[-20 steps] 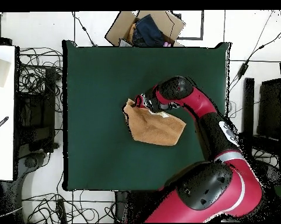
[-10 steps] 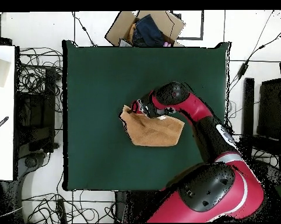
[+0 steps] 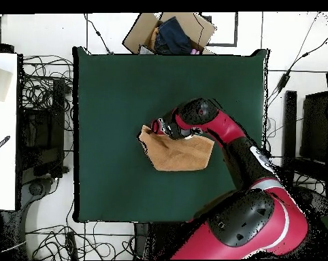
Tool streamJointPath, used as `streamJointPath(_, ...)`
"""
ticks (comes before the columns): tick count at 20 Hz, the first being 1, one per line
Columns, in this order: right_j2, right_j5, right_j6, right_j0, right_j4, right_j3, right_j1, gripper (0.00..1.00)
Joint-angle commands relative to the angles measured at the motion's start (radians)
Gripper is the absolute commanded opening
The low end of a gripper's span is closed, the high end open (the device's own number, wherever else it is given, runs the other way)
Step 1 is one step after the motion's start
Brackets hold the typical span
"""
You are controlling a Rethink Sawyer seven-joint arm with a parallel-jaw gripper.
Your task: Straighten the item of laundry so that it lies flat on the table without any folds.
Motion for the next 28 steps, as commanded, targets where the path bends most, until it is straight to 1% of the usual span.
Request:
streamJointPath(1,0.069,-0.088,0.030,-0.003,0.008,0.080,0.005,1.00)
streamJointPath(2,0.065,-0.098,0.043,-0.004,0.012,0.088,0.001,0.00)
streamJointPath(7,0.052,-0.089,0.080,0.009,0.026,0.075,-0.003,0.00)
streamJointPath(11,0.054,-0.070,0.084,0.011,0.039,0.054,0.003,0.00)
streamJointPath(13,0.052,-0.043,0.081,0.016,0.044,0.035,0.008,0.00)
streamJointPath(16,0.045,0.040,0.080,0.035,0.052,-0.015,0.019,0.00)
streamJointPath(19,0.035,0.179,0.082,0.076,0.056,-0.139,0.036,0.00)
streamJointPath(21,0.030,0.254,0.067,0.094,0.042,-0.216,0.051,0.00)
streamJointPath(24,0.032,0.363,0.043,0.120,0.029,-0.340,0.096,0.00)
streamJointPath(28,0.038,0.466,0.016,0.147,0.009,-0.482,0.152,0.00)
